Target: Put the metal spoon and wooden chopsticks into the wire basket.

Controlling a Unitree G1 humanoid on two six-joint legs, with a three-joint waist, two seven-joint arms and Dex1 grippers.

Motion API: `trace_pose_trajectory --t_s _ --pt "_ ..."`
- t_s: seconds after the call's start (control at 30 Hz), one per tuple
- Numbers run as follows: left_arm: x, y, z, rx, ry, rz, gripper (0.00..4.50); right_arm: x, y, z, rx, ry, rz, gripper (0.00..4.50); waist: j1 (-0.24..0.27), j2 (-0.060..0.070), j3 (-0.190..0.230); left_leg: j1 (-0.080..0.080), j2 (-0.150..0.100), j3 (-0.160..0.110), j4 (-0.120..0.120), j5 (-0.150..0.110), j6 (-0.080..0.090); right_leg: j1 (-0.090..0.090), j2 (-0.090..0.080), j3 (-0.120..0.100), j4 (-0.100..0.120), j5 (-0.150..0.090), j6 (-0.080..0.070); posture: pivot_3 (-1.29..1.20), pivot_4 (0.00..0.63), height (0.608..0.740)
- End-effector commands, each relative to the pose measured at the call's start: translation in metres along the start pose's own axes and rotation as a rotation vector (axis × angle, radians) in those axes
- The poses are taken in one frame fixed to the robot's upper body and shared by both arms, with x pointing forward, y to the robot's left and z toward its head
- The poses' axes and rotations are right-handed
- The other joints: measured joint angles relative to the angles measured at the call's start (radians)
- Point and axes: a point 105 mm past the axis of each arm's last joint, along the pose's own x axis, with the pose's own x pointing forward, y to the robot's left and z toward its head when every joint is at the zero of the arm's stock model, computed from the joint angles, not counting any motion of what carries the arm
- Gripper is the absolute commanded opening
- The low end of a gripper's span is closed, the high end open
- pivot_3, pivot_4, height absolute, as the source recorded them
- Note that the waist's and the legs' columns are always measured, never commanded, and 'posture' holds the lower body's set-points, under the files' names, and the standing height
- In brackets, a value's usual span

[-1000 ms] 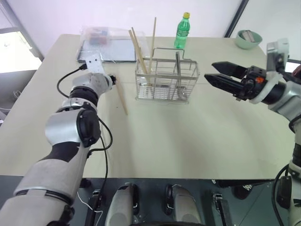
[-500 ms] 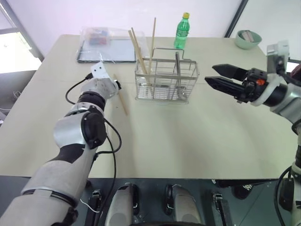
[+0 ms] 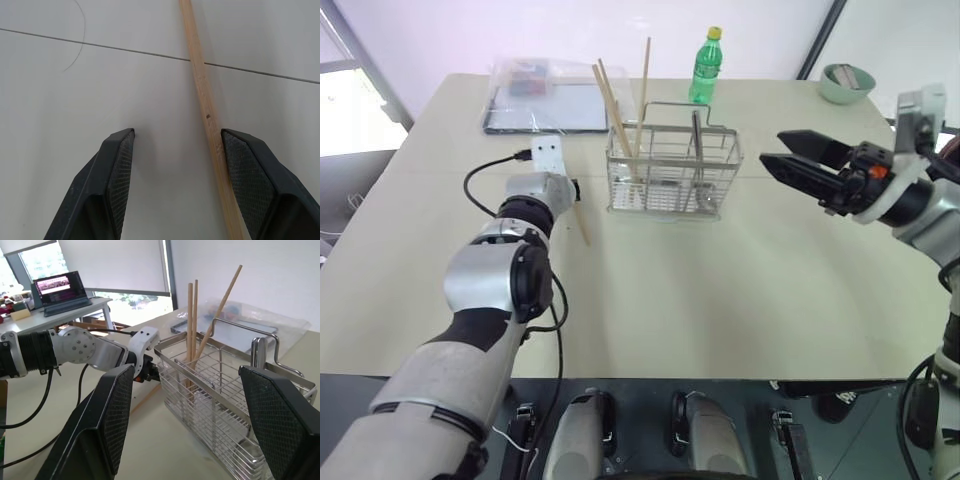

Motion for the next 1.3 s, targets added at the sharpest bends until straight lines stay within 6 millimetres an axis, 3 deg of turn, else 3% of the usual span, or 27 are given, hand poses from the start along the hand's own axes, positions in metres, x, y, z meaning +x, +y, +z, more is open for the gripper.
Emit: trace_pose_trajectory --t_s 0.03,0.07,0.2,0.23,0.53,0.7,0.83,0.9,0.97,1.07,1.17,1.3 --pt "0.002 0.0 -0.006 0.022 0.017 0.0 2.35 -0.002 0.004 0.014 -0.052 -0.055 0.001 3.41 0.0 0.0 0.0 0.0 0.0 0.0 0.0 0.0 0.0 0.0 0.0 0.0 0.0 0.0 0.0 0.0 0.15 0.707" --pt "0.002 -0.001 -0.006 0.017 0.015 -0.004 2.13 -0.002 0.004 0.014 -0.053 -0.056 -0.001 3.41 0.0 0.0 0.0 0.0 0.0 0.0 0.0 0.0 0.0 0.0 0.0 0.0 0.0 0.0 0.0 0.0 0.15 0.707" --pt "0.001 -0.004 -0.006 0.005 0.013 -0.011 0.16 -0.003 0.004 0.014 -0.054 -0.057 -0.005 3.41 0.0 0.0 0.0 0.0 0.0 0.0 0.0 -0.001 0.001 0.0 0.0 0.0 0.0 0.0 0.0 0.0 0.15 0.707" --pt "0.001 -0.004 -0.005 0.002 0.012 -0.012 0.07 -0.003 0.003 0.015 -0.055 -0.058 -0.007 3.41 0.0 0.0 0.0 0.0 0.0 0.0 0.0 -0.001 0.002 0.0 0.0 0.0 0.0 0.0 0.0 0.0 0.15 0.707" --pt "0.0 -0.004 0.003 -0.061 -0.014 -0.014 0.07 -0.003 0.001 0.016 -0.062 -0.058 -0.014 3.41 0.0 0.0 0.0 0.0 0.0 0.0 0.0 -0.001 0.002 0.0 0.0 0.0 0.0 0.0 0.0 0.0 0.15 0.707" --pt "-0.015 -0.006 0.054 -0.26 -0.196 -0.13 0.07 -0.004 -0.002 0.015 -0.077 -0.024 -0.015 3.41 0.001 0.0 0.0 0.0 0.0 0.0 0.0 -0.001 0.002 0.0 0.0 0.0 0.0 0.0 0.0 0.0 0.15 0.707" --pt "-0.046 0.003 0.123 -0.321 -0.5 -0.252 0.07 -0.006 -0.005 0.018 -0.082 -0.007 -0.018 3.41 0.0 0.0 0.0 -0.001 0.0 0.0 0.0 -0.001 0.001 -0.001 0.0 0.0 0.0 0.0 0.0 0.0 0.15 0.707" --pt "-0.075 0.012 0.162 -0.37 -0.704 -0.345 0.07 -0.007 -0.006 0.02 -0.082 0.0 -0.019 3.41 0.0 0.0 0.0 -0.002 0.0 0.0 0.0 -0.001 0.001 -0.001 0.0 0.0 0.0 0.0 0.0 0.0 0.15 0.707" --pt "-0.101 0.02 0.189 -0.416 -0.863 -0.421 0.07 -0.007 -0.006 0.021 -0.075 0.004 -0.02 3.41 0.0 0.0 0.0 -0.002 0.0 0.0 0.0 0.0 -0.001 -0.002 0.0 0.0 -0.001 0.0 0.0 0.0 0.15 0.707" --pt "-0.128 0.018 0.21 -0.474 -0.98 -0.536 0.07 -0.007 -0.004 0.02 -0.063 0.009 -0.021 3.41 0.0 0.0 0.0 -0.002 0.0 0.001 0.0 0.0 -0.001 -0.001 0.0 0.0 -0.001 0.0 0.0 0.0 0.15 0.707" --pt "-0.155 -0.005 0.225 -0.493 -1.047 -0.682 0.07 -0.007 -0.002 0.018 -0.056 0.016 -0.02 3.41 0.006 0.0 0.0 -0.002 0.0 0.0 0.0 -0.001 0.001 0.0 0.0 -0.001 -0.001 0.0 0.0 0.0 0.15 0.707" --pt "-0.172 -0.044 0.223 -0.399 -1.079 -0.809 0.07 -0.008 0.0 0.018 -0.05 0.015 -0.027 3.41 0.007 0.0 0.0 -0.004 0.0 -0.001 0.005 -0.002 0.004 0.0 0.0 -0.001 -0.001 0.0 0.0 0.0 0.15 0.707"
